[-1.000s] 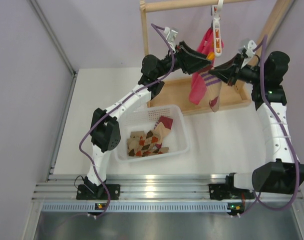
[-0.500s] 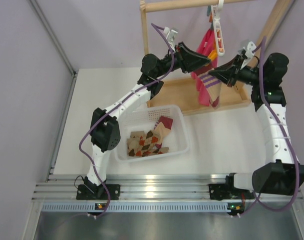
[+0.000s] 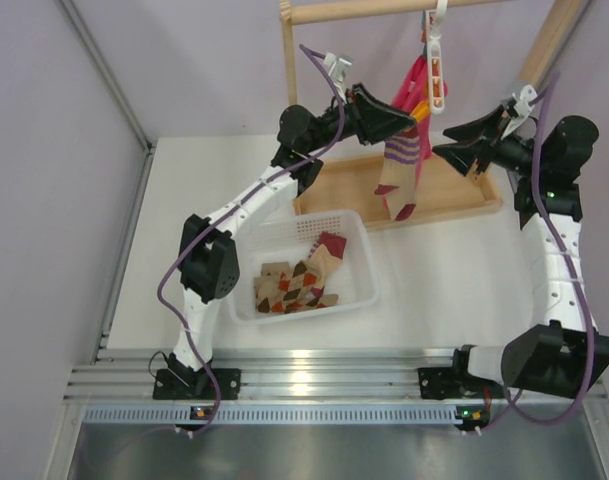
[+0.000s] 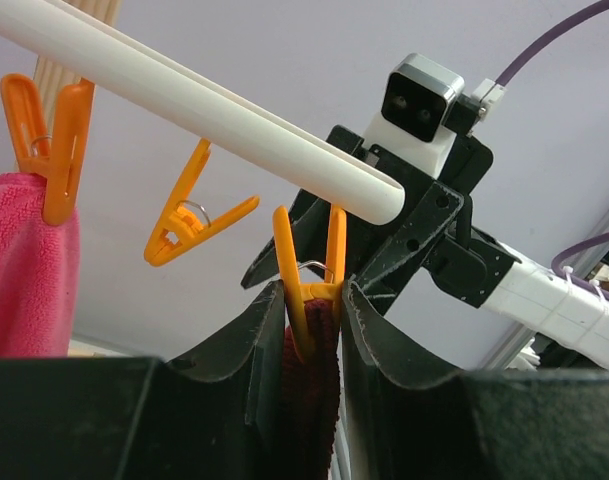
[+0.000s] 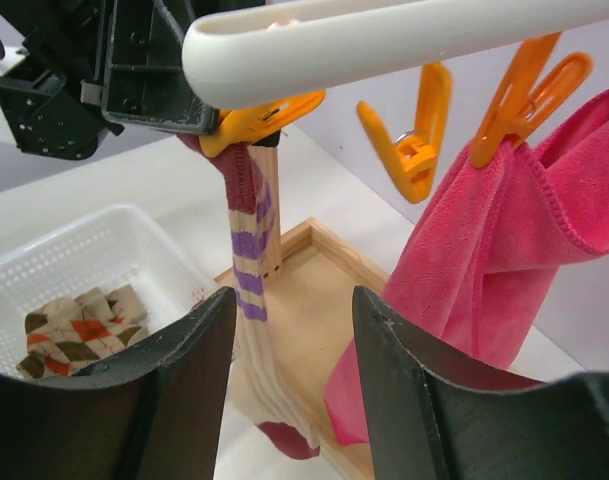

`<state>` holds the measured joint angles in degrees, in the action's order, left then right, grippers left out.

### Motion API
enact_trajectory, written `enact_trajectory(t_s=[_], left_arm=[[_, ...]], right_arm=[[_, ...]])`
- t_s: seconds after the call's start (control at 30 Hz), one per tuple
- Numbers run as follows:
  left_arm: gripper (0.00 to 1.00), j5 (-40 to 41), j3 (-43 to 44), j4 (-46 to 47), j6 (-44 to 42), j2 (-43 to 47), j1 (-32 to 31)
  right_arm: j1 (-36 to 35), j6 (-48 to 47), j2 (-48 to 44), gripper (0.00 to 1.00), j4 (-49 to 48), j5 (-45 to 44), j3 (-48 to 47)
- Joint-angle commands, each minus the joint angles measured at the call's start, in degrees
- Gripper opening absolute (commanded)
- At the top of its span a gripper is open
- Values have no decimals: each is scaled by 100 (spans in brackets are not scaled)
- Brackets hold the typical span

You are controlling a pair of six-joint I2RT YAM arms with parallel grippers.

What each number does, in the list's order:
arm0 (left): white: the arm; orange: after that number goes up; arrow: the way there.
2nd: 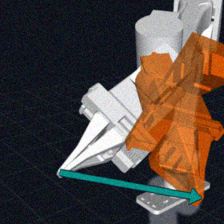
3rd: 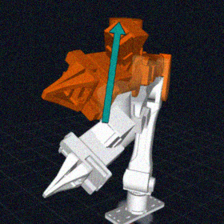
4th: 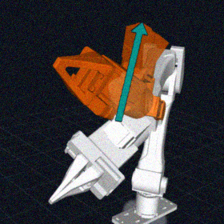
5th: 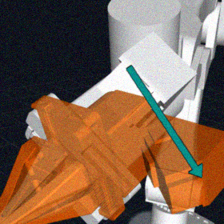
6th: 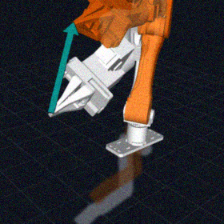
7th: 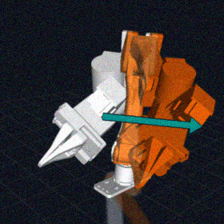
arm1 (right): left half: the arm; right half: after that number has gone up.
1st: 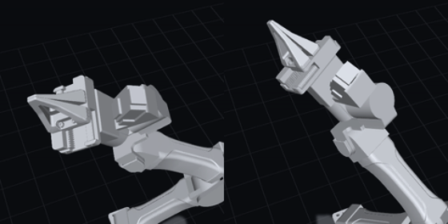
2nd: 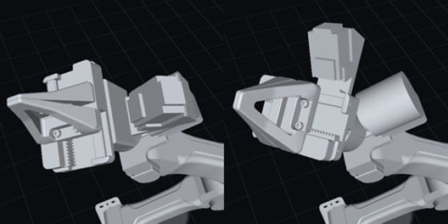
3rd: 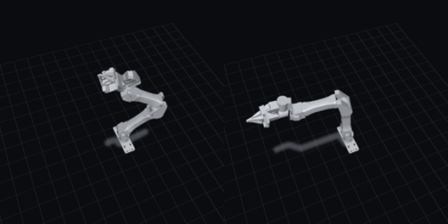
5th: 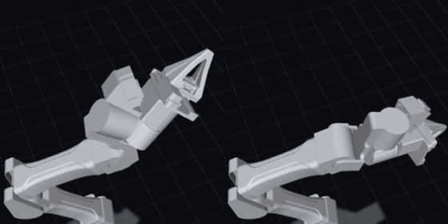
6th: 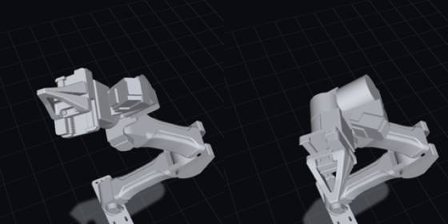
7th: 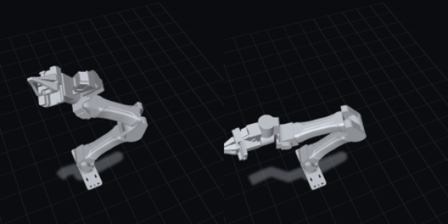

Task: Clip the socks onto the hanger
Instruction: Clamp the sock onto the hanger, then open the clamp at the hanger.

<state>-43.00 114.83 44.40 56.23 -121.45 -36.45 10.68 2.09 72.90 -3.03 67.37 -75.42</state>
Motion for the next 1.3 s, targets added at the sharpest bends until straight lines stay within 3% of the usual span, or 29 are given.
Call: enact_trajectory(t_s=[0.0, 0.13, 0.3, 0.5, 0.77, 1.27], left_arm=[[0, -173, -56, 209, 37, 306, 85], [0, -270, -162, 271, 108, 376, 85], [0, -314, -224, 279, 99, 429, 85], [0, -340, -241, 271, 108, 429, 85], [0, -349, -215, 279, 116, 438, 85], [0, -428, -303, 332, 169, 482, 147]], right_arm=[[101, 388, 4, 50, -1102, 101, -17], [66, 1135, 417, 51, -2665, 57, -51], [-118, 1111, 962, 54, -3283, -172, -350], [-241, 118, 1217, 66, -2792, -119, -833], [-382, 188, 1507, 72, -2669, 127, -1467], [-496, -490, 1841, 65, -1253, 329, -2065]])
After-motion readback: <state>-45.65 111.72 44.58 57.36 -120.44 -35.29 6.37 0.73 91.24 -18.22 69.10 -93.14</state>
